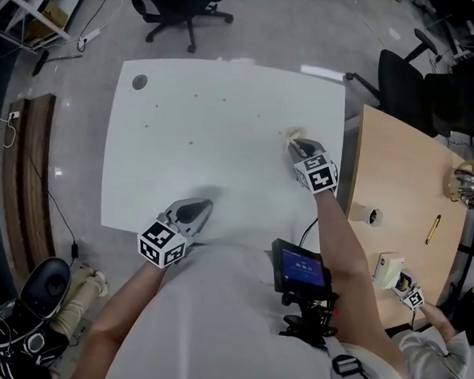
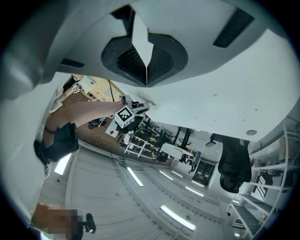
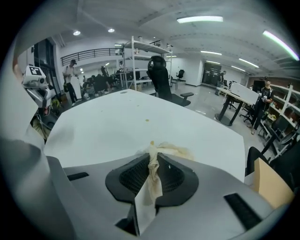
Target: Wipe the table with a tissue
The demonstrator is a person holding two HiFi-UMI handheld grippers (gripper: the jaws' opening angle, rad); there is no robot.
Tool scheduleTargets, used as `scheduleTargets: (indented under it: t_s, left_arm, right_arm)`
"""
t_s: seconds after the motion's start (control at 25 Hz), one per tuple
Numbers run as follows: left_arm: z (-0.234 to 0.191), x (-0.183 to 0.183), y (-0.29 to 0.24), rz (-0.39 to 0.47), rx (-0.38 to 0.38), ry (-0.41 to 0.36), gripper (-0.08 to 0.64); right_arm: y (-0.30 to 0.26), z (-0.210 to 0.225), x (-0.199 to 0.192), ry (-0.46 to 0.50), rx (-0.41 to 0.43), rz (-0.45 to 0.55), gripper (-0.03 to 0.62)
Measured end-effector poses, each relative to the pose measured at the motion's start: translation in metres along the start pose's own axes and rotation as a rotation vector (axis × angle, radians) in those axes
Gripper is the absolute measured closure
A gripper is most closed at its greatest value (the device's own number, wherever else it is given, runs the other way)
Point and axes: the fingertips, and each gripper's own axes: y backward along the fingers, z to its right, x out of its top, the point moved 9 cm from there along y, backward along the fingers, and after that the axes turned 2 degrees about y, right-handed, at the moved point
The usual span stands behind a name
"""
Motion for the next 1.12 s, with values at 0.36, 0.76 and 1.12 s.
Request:
scheduleTargets:
  t_s: [0.36,0.76,1.12]
  left_arm:
    - [-0.006,-0.002,0.000,0.005,0.016,0.021,0.552]
    - [-0.015,-0.008,0.006,-0.004,0.012,0.044,0.552]
    - [-0.018,-0.007,0.008,-0.003,-0.009,0.039,0.552]
  right_arm:
    - [-0.017,-0.002,0.007,-0.024,-0.005,-0.001,0.537]
    - [-0.036,-0.024,0.034,0.036,0.150,0.008,0.537]
    - [-0.025,-0.055,0.030,0.231,0.342,-0.095,0.537]
